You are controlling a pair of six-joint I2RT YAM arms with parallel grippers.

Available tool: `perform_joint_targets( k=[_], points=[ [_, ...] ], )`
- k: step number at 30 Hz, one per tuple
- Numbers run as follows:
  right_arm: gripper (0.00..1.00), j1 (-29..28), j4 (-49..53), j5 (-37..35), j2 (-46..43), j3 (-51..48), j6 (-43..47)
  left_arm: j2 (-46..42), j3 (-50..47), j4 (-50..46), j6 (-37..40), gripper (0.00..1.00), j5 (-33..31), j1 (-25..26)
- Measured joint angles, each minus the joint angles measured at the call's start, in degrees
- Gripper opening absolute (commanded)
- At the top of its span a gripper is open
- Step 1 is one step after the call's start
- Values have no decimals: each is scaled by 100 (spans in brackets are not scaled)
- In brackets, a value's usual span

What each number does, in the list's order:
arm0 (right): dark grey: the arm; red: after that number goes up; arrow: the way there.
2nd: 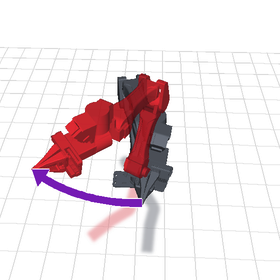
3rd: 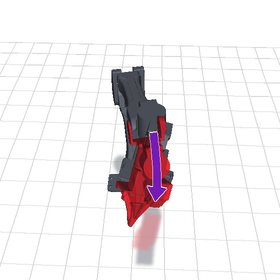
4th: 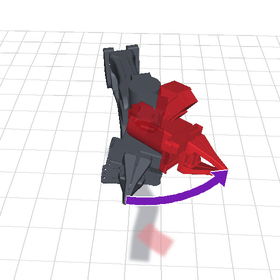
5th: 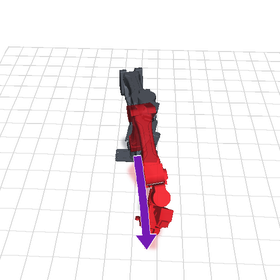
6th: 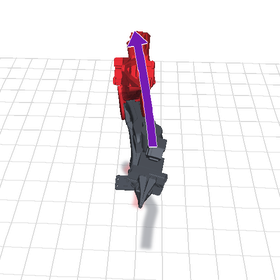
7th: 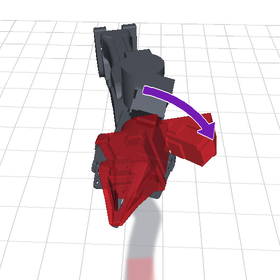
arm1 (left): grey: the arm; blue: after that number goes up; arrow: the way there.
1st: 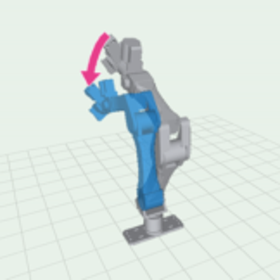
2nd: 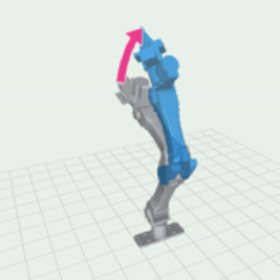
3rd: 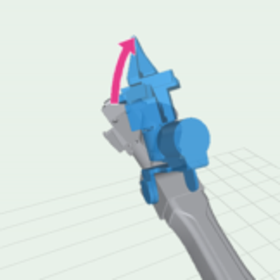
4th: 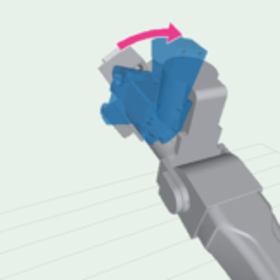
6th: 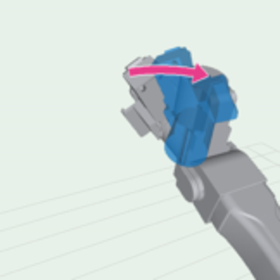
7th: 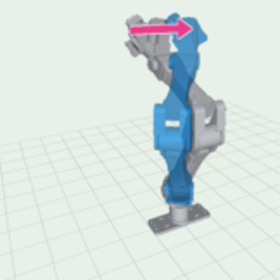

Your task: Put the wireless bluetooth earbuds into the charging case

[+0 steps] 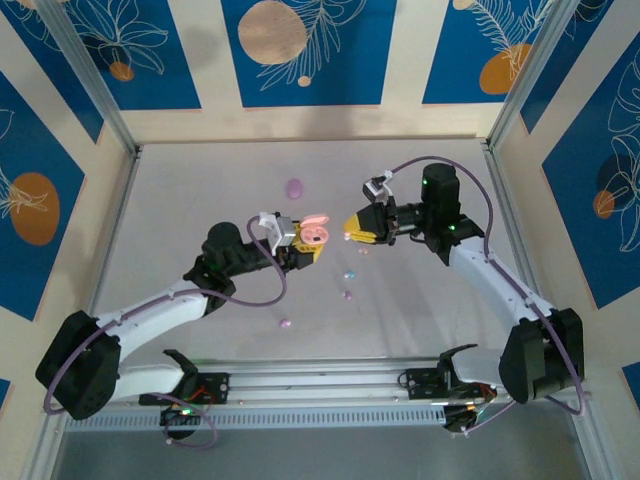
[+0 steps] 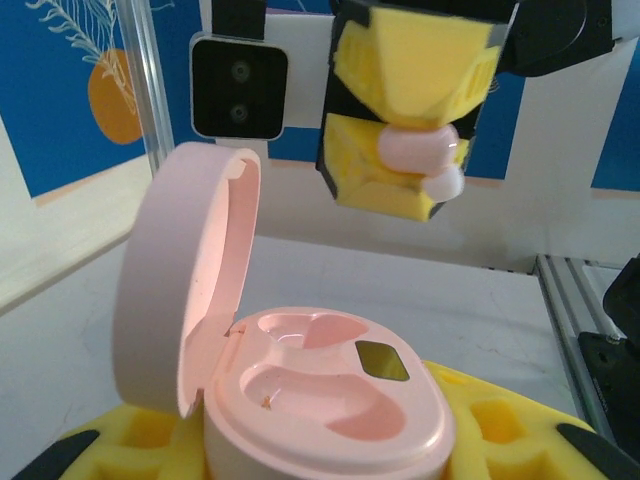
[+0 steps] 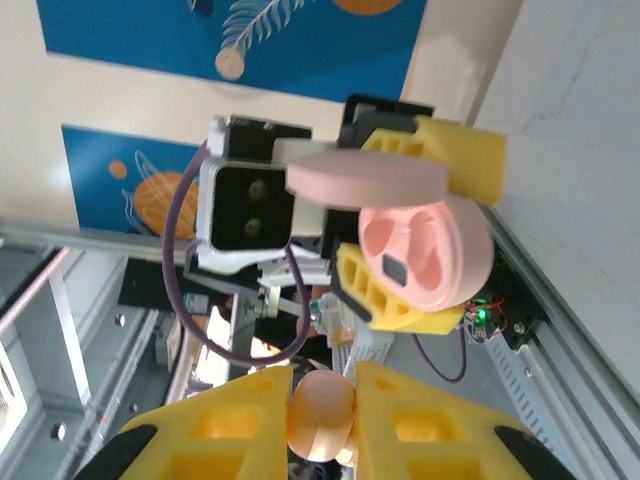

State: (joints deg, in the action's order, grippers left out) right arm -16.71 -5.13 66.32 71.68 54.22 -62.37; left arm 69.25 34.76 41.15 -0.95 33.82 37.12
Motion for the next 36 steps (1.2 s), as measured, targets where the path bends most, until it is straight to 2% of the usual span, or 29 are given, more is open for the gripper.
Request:
perform_joint_targets(
  k=[8, 18, 26, 36],
  points=[
    [21, -197, 295, 334, -96, 101, 520, 0, 0, 291, -46, 25, 297, 0],
    [21, -249, 319, 330, 13, 199, 533, -9, 0, 295, -83, 25, 509, 0],
    [21, -361, 911, -114, 26, 538, 1102, -9, 0, 313, -173, 25, 516, 0],
    [21, -326, 1088, -337, 87, 546, 1377, -20, -2, 339, -162, 25, 446, 0]
  ],
)
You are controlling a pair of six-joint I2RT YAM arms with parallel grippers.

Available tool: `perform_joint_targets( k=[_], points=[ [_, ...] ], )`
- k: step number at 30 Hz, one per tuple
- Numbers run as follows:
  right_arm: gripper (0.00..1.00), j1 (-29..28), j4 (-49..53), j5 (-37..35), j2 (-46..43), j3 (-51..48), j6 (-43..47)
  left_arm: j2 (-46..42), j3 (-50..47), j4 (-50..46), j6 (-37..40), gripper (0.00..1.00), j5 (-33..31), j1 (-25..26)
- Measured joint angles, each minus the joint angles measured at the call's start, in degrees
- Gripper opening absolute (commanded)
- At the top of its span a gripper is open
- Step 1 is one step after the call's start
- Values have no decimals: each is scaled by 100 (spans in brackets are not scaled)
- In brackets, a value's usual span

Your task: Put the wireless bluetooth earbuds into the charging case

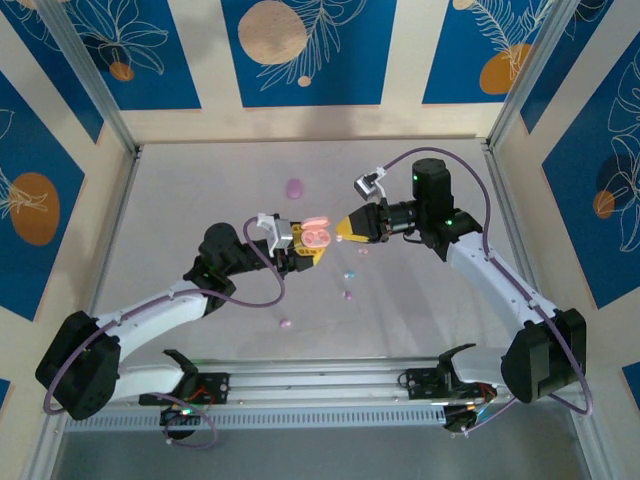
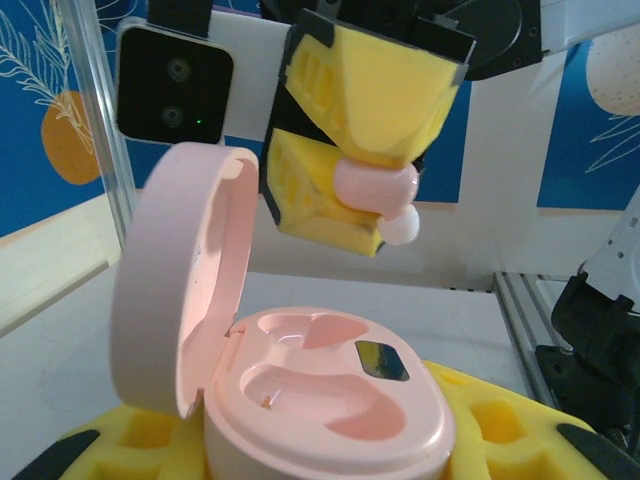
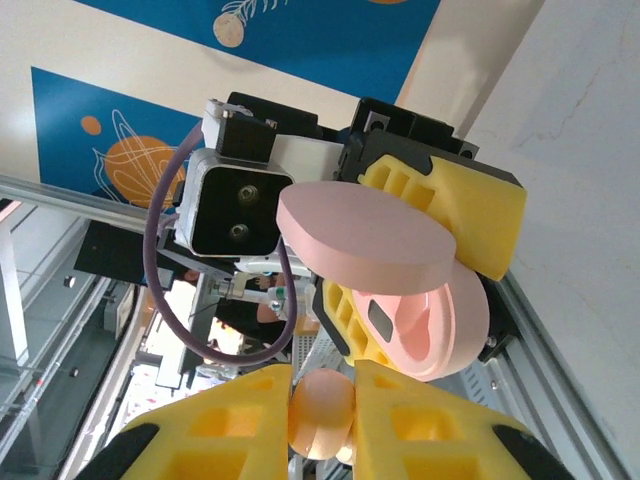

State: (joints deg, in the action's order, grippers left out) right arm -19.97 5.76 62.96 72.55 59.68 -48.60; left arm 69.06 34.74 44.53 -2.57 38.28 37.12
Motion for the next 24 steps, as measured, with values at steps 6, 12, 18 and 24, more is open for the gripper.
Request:
perform_joint_targets(
  k=[6, 12, 18, 24],
  points=[
    [20, 59, -278, 256, -35, -210, 70, -98, 0, -2, 13, 25, -15, 0],
    [20, 59, -146, 752, -216, -225, 802, -103, 0, 0, 7, 25, 83, 2],
    [20, 59, 595, 1049, -216, 227, 1709, -94, 0, 13, -31, 25, 203, 7],
    [20, 57, 1110, 1141, -109, 568, 2194, -17, 0, 175, -114, 25, 258, 13]
  ],
)
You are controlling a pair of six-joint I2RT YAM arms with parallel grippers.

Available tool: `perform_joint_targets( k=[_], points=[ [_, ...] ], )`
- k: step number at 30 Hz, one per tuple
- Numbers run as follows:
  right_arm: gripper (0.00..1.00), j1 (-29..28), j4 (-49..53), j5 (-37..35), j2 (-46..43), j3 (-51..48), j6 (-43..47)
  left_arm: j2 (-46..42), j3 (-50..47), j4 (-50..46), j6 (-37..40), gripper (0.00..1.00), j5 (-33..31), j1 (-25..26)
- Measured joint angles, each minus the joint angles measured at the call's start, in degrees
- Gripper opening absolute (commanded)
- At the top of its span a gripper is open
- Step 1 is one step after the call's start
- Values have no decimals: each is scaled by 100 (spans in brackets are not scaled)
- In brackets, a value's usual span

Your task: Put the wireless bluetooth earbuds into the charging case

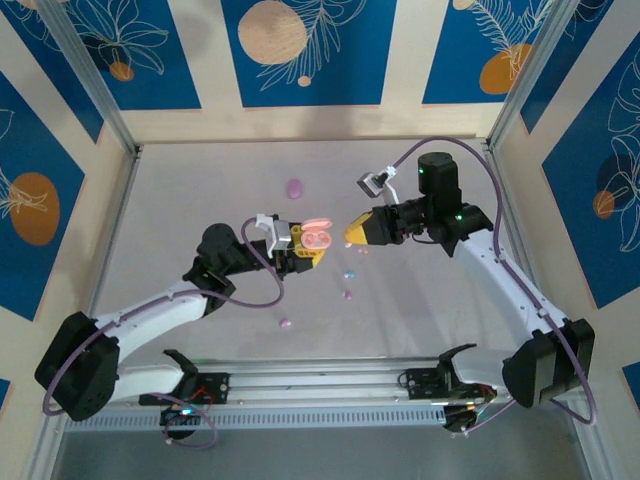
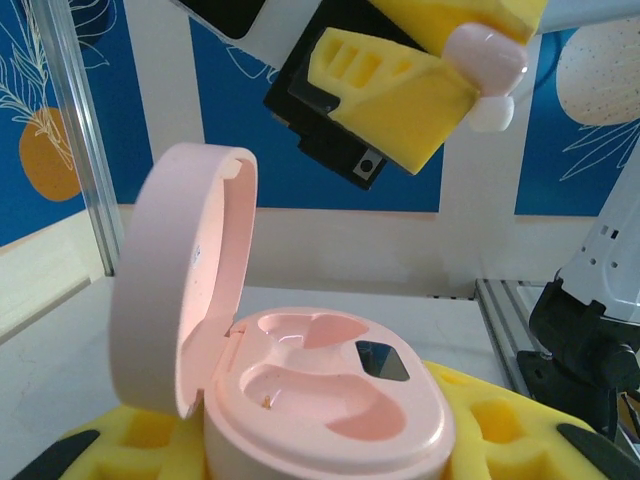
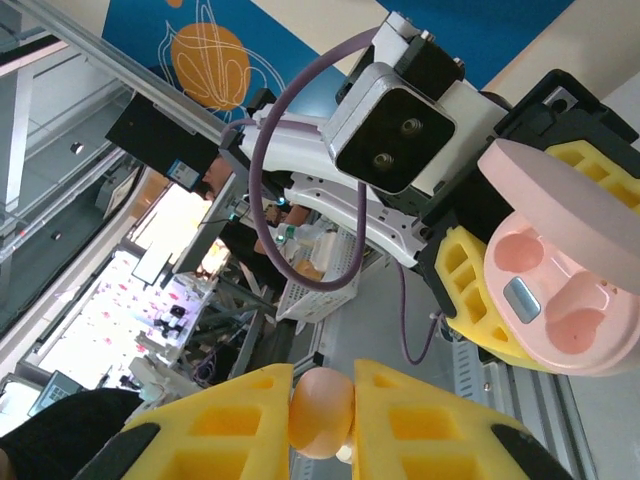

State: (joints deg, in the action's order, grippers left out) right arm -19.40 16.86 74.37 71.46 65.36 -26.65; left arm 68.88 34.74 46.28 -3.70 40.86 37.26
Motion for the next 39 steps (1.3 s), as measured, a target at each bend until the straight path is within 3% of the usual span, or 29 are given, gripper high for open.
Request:
perform_joint_targets(
  k=[6, 15, 26, 39],
  points=[
    [20, 0, 114, -245, 197, 24, -203, 120, 0, 181, -44, 25, 7, 4],
    [20, -66, -544, -1064, 299, -57, -1580, 396, 0, 341, -17, 25, -151, 15],
    [20, -382, -977, -1860, 299, -291, -2509, 592, 0, 520, 114, 26, -581, 149],
    [20, -455, -601, -2389, 280, -343, -2065, 592, 0, 492, 72, 25, -549, 201]
  ],
)
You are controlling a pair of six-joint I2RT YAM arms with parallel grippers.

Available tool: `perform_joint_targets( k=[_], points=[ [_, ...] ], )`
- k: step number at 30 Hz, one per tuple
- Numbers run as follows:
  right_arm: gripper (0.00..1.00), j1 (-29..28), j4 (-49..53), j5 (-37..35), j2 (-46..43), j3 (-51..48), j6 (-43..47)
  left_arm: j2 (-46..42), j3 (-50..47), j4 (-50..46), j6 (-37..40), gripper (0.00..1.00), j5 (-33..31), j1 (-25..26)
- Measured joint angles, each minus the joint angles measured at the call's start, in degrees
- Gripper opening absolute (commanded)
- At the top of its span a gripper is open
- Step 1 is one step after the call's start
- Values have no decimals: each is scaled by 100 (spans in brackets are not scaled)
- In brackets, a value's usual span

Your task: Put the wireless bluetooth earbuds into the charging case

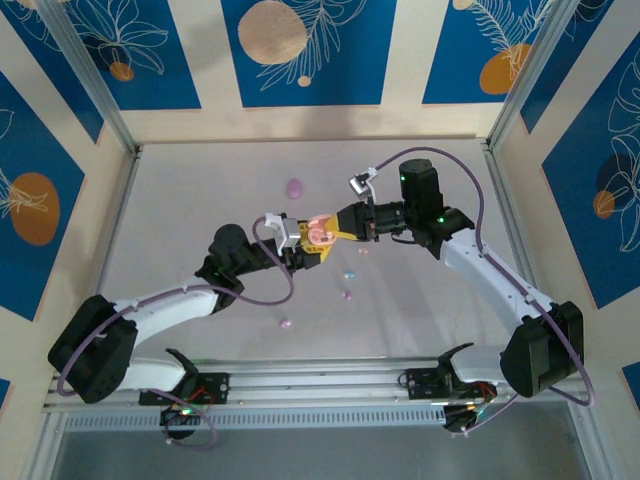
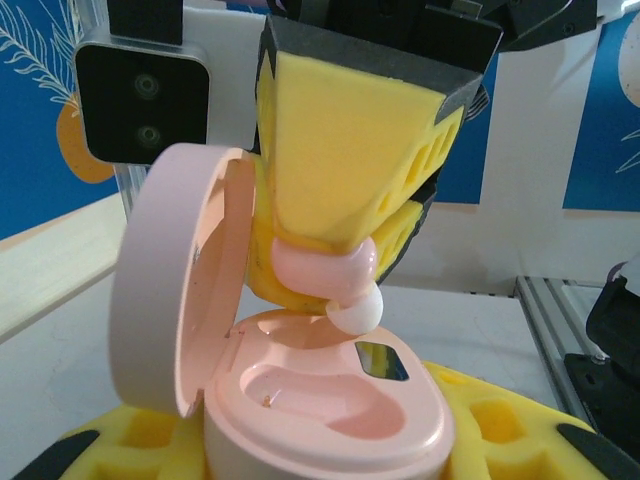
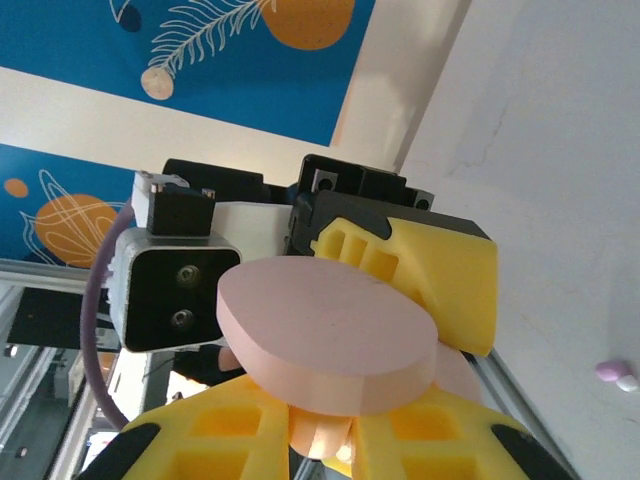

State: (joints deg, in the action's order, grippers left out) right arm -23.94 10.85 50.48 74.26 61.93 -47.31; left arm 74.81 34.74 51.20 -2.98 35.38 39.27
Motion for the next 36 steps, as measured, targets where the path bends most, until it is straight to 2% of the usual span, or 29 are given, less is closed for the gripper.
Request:
perform_joint_targets(
  k=[9, 27, 36],
  points=[
    [20, -11, 603, -295, -164, 107, 675, 0, 0, 28, -162, 24, 118, 2],
    [22, -195, 903, -907, -365, 249, 1296, 227, 0, 568, -857, 24, 337, -4],
    [24, -297, 1329, -1257, -367, 461, 1784, 227, 0, 595, -918, 24, 334, -4]
  ],
)
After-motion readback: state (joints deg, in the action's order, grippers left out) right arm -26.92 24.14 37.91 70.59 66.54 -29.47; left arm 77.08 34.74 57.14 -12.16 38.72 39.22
